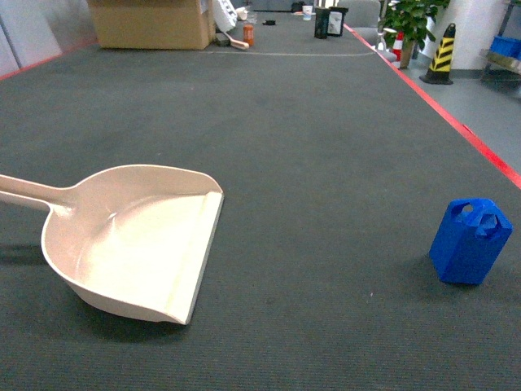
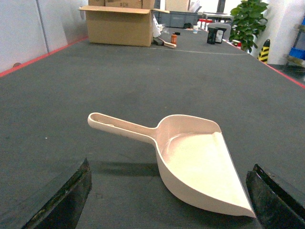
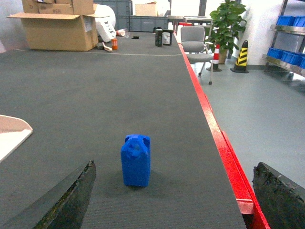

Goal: Place part in tray to right shelf

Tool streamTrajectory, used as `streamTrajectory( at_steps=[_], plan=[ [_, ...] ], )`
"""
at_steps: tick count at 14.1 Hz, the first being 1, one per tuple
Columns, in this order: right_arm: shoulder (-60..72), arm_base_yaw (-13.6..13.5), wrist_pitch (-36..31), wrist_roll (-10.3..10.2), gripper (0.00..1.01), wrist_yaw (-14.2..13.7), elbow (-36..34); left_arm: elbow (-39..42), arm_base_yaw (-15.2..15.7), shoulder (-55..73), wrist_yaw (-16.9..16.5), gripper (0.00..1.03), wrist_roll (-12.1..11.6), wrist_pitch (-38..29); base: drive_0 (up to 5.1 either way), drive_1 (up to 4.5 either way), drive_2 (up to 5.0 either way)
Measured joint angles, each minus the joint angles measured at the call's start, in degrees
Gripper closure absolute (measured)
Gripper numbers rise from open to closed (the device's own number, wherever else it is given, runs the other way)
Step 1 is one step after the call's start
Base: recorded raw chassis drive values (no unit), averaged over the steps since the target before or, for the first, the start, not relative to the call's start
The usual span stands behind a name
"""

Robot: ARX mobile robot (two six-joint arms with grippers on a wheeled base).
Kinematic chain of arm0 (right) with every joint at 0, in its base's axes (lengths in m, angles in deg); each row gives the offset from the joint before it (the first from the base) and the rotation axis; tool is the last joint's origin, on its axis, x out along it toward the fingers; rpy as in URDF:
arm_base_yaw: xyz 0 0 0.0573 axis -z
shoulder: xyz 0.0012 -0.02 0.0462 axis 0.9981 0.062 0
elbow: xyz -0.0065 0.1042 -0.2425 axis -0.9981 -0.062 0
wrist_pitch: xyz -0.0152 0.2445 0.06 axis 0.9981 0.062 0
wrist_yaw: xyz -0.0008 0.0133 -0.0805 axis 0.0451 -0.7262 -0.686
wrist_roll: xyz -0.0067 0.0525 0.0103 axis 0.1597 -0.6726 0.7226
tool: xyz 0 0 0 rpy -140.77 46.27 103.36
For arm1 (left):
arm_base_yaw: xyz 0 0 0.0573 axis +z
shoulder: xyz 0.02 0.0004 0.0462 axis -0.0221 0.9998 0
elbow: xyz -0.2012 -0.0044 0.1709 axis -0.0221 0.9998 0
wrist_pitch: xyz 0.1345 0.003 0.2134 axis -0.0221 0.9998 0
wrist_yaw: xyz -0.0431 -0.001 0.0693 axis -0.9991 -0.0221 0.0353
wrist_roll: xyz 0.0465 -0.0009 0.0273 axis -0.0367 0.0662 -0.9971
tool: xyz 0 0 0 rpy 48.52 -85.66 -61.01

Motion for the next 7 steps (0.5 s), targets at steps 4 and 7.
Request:
streamTrajectory(
  at_steps=[4, 7],
  plan=[
    [0.0, 0.0, 0.0, 0.0, 0.03, 0.0, 0.0, 0.0, 0.0, 0.0, 0.0, 0.05, 0.0, 0.0, 0.0, 0.00, 0.0],
    [0.0, 0.0, 0.0, 0.0, 0.03, 0.0, 0.0, 0.0, 0.0, 0.0, 0.0, 0.05, 0.0, 0.0, 0.0, 0.00, 0.0]
  ],
)
